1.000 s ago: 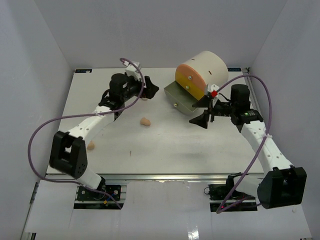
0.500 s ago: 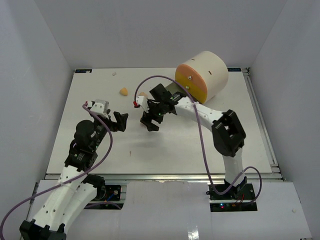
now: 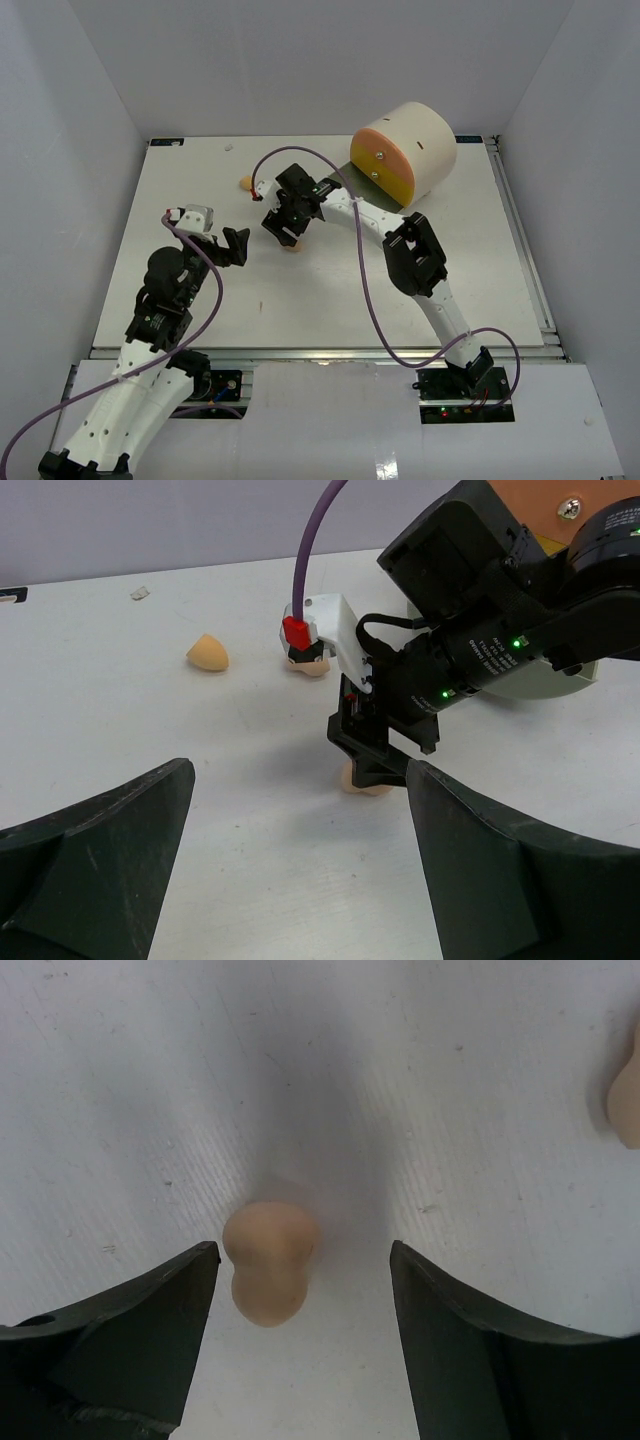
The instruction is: Organize the makeup
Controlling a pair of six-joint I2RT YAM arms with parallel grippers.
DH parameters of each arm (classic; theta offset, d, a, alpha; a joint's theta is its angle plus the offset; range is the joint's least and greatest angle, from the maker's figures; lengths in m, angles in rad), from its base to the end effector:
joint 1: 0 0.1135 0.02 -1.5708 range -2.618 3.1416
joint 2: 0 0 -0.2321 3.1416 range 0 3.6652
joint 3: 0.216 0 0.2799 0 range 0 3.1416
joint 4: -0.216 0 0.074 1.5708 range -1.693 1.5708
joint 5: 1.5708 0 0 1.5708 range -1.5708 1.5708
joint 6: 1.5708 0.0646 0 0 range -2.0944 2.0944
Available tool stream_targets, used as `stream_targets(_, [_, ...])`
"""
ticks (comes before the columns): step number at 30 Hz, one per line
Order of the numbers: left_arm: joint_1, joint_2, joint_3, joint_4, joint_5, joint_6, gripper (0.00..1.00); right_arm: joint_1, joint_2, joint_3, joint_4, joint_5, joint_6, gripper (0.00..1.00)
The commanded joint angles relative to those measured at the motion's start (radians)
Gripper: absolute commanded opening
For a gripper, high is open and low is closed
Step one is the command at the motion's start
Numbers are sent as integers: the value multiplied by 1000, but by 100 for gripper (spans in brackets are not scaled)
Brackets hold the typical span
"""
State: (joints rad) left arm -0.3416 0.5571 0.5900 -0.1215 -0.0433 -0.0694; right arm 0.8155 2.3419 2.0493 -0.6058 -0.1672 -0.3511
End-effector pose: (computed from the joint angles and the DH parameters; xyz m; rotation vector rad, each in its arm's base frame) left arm 0.2198 -0.0752 0.2929 0.1934 1.6554 -0.2758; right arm 0.3669 0.4053 0.1508 -1.4351 2.0421 0.4041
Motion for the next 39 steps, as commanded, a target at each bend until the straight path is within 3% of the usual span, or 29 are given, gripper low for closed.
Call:
stream_targets(1, [5, -26, 10, -3, -7, 15, 98, 9, 4, -23, -3, -50, 7, 72])
stream_targets(9, [6, -31, 10, -4, 0, 20, 98, 27, 2, -86, -3, -46, -21, 43])
stream_targets(11, [6, -33, 8, -4, 0, 20, 98, 28, -9, -84, 0, -25, -37, 31])
stream_targets(15, [5, -39, 7, -3, 4, 20, 98, 23, -72, -87, -2, 4, -85, 21])
stream_targets(23, [6, -45, 5, 0, 23, 20, 98, -46, -336, -196, 0, 0, -193, 21])
stream_targets(29, [6, -40, 4, 3, 37, 19, 98, -141, -498, -313, 43, 56, -182, 19])
stream_targets(39, [6, -2, 4, 3, 84, 16, 98, -253, -576, -472, 147, 290, -171, 23])
